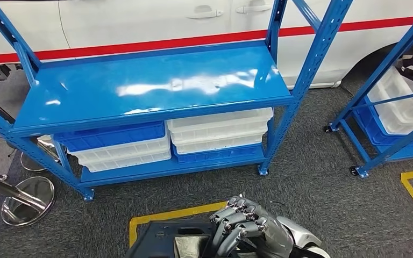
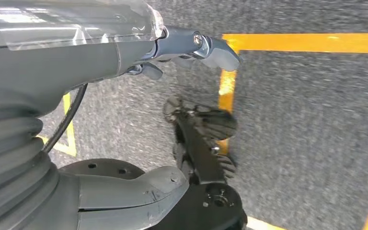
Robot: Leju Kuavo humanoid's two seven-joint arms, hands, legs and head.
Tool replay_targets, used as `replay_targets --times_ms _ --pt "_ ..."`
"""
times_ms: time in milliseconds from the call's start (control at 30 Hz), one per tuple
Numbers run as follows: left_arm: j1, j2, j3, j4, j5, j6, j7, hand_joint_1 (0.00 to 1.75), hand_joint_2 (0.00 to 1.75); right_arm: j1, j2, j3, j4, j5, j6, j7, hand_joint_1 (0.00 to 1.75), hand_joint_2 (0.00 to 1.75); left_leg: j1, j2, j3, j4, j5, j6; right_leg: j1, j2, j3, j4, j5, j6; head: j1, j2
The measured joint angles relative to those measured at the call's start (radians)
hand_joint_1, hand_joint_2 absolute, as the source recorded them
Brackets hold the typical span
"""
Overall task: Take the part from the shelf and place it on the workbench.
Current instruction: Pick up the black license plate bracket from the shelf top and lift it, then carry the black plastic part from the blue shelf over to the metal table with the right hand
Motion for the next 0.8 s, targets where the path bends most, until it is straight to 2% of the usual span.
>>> replay_targets --times_ms 33,100,133,167,233,267,300,333,400,433,467,500,533,567,600,633,667,733,767,800 --pt "-0.001 0.0 -0.001 0.0 0.002 0.0 -0.001 0.0 1.75 -0.002 0.0 0.003 0.0 -0.002 0.0 0.0 1.75 1.75 -0.003 0.0 0.045 -0.049 0.026 0.008 0.003 0.002 -0.016 0.005 0.009 0.001 0.0 0.0" --pt "-0.003 0.001 -0.002 0.0 0.004 0.0 -0.002 0.0 1.75 -0.007 0.0 0.007 -0.001 -0.003 0.0 0.0 1.75 1.75 -0.012 -0.001 0.147 -0.189 0.035 0.025 0.007 0.005 -0.038 0.017 0.024 0.005 0.0 0.0" --pt "-0.004 0.002 -0.003 0.0 0.005 0.0 -0.003 0.0 1.75 -0.009 0.0 0.008 -0.002 -0.003 0.0 0.0 1.75 1.75 -0.017 -0.002 0.178 -0.239 0.028 0.031 0.007 0.004 -0.043 0.02 0.031 0.01 0.0 0.0" --pt "-0.005 0.002 -0.003 0.0 0.006 0.0 -0.004 0.0 1.75 -0.012 0.0 0.01 -0.003 -0.004 0.0 0.0 1.75 1.75 -0.021 -0.002 0.192 -0.267 0.021 0.036 0.006 0.003 -0.045 0.02 0.04 0.015 0.0 0.0" --pt "-0.005 0.001 -0.003 0.0 0.009 0.0 -0.005 0.0 1.75 -0.016 0.0 0.013 -0.005 -0.004 -0.003 0.0 1.75 1.75 -0.021 0.0 0.183 -0.28 0.037 0.044 0.004 0.003 -0.049 0.016 0.056 0.027 0.0 0.0" --pt "-0.005 0.0 -0.004 0.0 0.012 0.0 -0.006 0.0 1.75 -0.017 0.0 0.014 -0.006 -0.004 -0.005 0.0 1.75 1.75 -0.018 0.002 0.175 -0.284 0.05 0.049 0.003 0.006 -0.054 0.021 0.049 0.033 0.0 0.0" --pt "-0.005 0.0 -0.005 0.0 0.016 0.0 -0.006 0.0 1.75 -0.017 0.0 0.015 -0.007 -0.005 -0.007 0.0 1.75 1.75 -0.015 0.005 0.165 -0.288 0.065 0.055 0.002 0.01 -0.064 0.039 0.022 0.039 0.001 0.0" --pt "-0.006 -0.001 -0.006 0.0 0.02 0.0 -0.007 0.0 1.75 -0.017 -0.001 0.016 -0.008 -0.006 -0.01 0.0 1.75 1.75 -0.012 0.008 0.152 -0.292 0.08 0.06 -0.001 0.013 -0.078 0.079 -0.025 0.046 0.001 0.0" --pt "-0.006 -0.002 -0.011 0.0 0.027 0.0 -0.007 0.0 1.75 -0.018 -0.001 0.016 -0.009 -0.007 -0.014 -0.001 1.75 1.75 -0.012 0.011 0.121 -0.291 0.105 0.064 -0.009 0.016 -0.107 0.198 -0.127 0.059 0.001 0.0" --pt "-0.006 -0.002 -0.014 0.0 0.03 0.001 -0.007 0.0 1.75 -0.018 -0.001 0.016 -0.009 -0.008 -0.015 -0.001 1.75 1.75 -0.012 0.011 0.104 -0.29 0.118 0.062 -0.013 0.016 -0.113 0.254 -0.151 0.065 0.001 0.0" --pt "-0.006 -0.002 -0.017 0.0 0.032 0.001 -0.007 0.0 1.75 -0.018 -0.001 0.016 -0.009 -0.008 -0.016 0.0 1.75 1.75 -0.012 0.012 0.088 -0.288 0.129 0.06 -0.018 0.016 -0.106 0.283 -0.149 0.069 0.001 0.0" --pt "-0.006 -0.002 -0.02 0.0 0.034 0.001 -0.007 0.0 1.75 -0.018 -0.002 0.016 -0.009 -0.008 -0.016 0.0 1.75 1.75 -0.011 0.012 0.073 -0.286 0.14 0.057 -0.022 0.016 -0.082 0.28 -0.13 0.073 0.001 0.0" --pt "-0.006 -0.003 -0.023 0.0 0.036 0.001 -0.006 0.0 1.75 -0.018 -0.002 0.016 -0.009 -0.008 -0.016 0.0 1.75 1.75 -0.01 0.012 0.059 -0.283 0.149 0.053 -0.026 0.016 -0.04 0.241 -0.104 0.075 0.0 0.0" --pt "-0.006 -0.004 -0.025 0.0 0.037 0.001 -0.006 0.0 1.75 -0.018 -0.002 0.016 -0.009 -0.008 -0.016 0.0 1.75 1.75 -0.009 0.012 0.047 -0.279 0.158 0.048 -0.028 0.016 0.016 0.173 -0.089 0.076 0.0 0.0" --pt "-0.006 -0.004 -0.026 0.0 0.038 0.001 -0.006 0.0 1.75 -0.019 -0.002 0.016 -0.01 -0.008 -0.016 0.0 1.75 1.75 -0.008 0.011 0.038 -0.273 0.165 0.042 -0.027 0.017 0.071 0.099 -0.089 0.074 0.0 0.0" --pt "-0.006 -0.005 -0.027 0.0 0.039 0.001 -0.006 0.0 1.75 -0.02 -0.002 0.017 -0.011 -0.007 -0.016 0.0 1.75 1.75 -0.008 0.01 0.032 -0.27 0.172 0.035 -0.025 0.018 0.11 0.041 -0.096 0.069 0.0 0.0" --pt "-0.007 -0.005 -0.027 0.0 0.039 0.001 -0.007 0.0 1.75 -0.021 -0.002 0.017 -0.013 -0.007 -0.016 0.0 1.75 1.75 -0.009 0.01 0.029 -0.269 0.18 0.027 -0.021 0.02 0.131 0.006 -0.106 0.062 0.0 0.0" --pt "-0.006 -0.005 -0.029 0.0 0.042 0.001 -0.007 0.0 1.75 -0.022 -0.002 0.017 -0.015 -0.005 -0.017 -0.001 1.75 1.75 -0.007 0.009 0.026 -0.274 0.197 0.012 -0.016 0.022 0.126 -0.006 -0.099 0.041 0.0 0.0" --pt "-0.006 -0.005 -0.031 0.001 0.045 0.002 -0.007 0.0 1.75 -0.022 -0.001 0.017 -0.015 -0.004 -0.017 -0.001 1.75 1.75 -0.006 0.007 0.021 -0.272 0.195 0.006 -0.016 0.02 0.119 -0.009 -0.09 0.03 0.0 0.0" --pt "-0.005 -0.006 -0.033 0.001 0.047 0.003 -0.007 0.0 1.75 -0.023 -0.001 0.018 -0.016 -0.002 -0.018 -0.001 1.75 1.75 -0.004 0.006 0.011 -0.257 0.176 0.002 -0.018 0.019 0.109 -0.013 -0.08 0.018 0.0 0.0"
